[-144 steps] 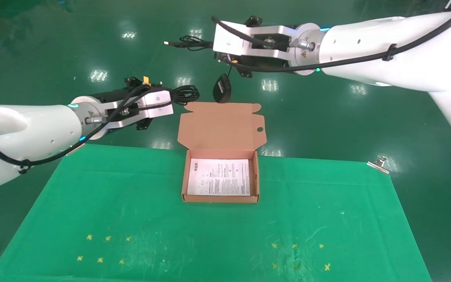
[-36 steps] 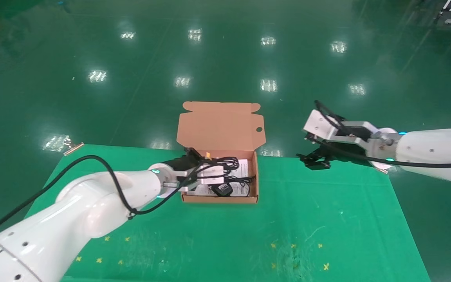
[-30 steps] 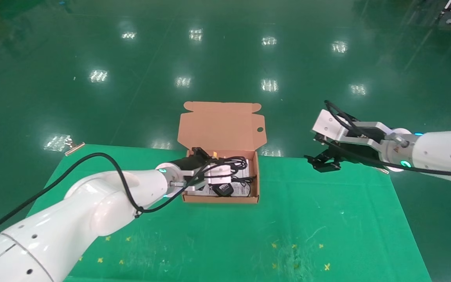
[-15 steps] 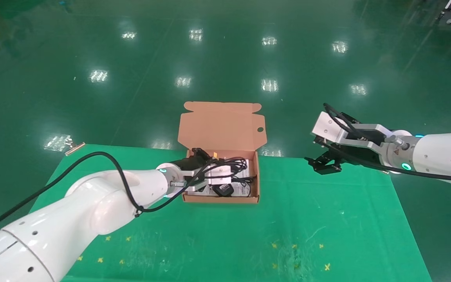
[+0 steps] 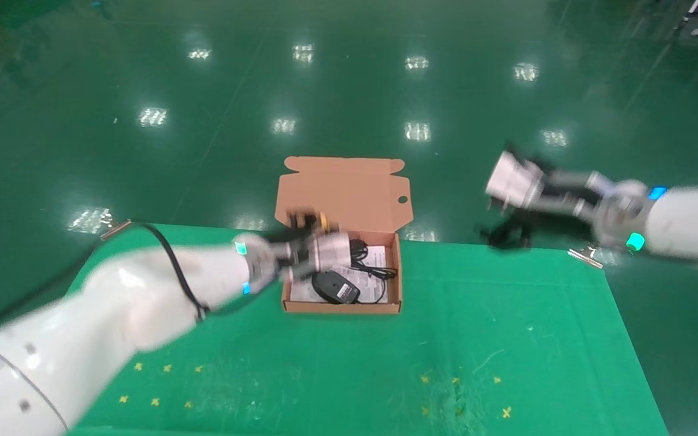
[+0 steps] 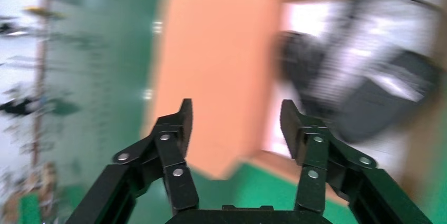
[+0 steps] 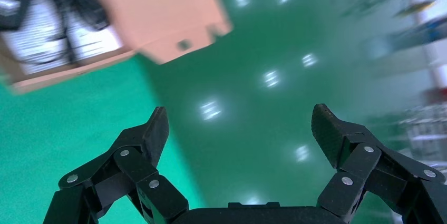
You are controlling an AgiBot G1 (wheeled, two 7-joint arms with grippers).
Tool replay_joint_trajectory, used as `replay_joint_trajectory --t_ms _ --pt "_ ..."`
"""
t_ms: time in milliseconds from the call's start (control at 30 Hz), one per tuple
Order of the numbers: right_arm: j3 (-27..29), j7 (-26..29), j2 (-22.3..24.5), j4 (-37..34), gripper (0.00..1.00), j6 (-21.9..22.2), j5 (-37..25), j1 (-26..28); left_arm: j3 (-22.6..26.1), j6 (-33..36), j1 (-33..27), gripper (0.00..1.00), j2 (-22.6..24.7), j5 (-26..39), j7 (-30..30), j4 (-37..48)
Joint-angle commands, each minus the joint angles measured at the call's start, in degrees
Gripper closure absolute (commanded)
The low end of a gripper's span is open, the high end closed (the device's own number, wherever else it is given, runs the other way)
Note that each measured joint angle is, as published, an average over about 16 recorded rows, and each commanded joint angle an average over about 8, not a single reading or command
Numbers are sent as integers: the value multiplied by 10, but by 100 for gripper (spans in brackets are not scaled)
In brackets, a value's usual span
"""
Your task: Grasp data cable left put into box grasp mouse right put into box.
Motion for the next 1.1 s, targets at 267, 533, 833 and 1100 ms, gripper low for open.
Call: replay_joint_trajectory --t_ms 267,533,833,1100 --pt "4 -25 2 17 0 -26 -17 41 -26 -6 -41 0 -11 -9 -33 11" --pt "48 -49 8 24 0 -75 28 17 -62 39 -29 0 -41 -76 -24 -6" --pt "153 -95 24 30 0 -160 141 -64 -134 147 22 0 -111 -225 8 -59" --pt "230 -128 36 35 0 -222 224 -122 -187 225 58 0 -162 -334 32 -98"
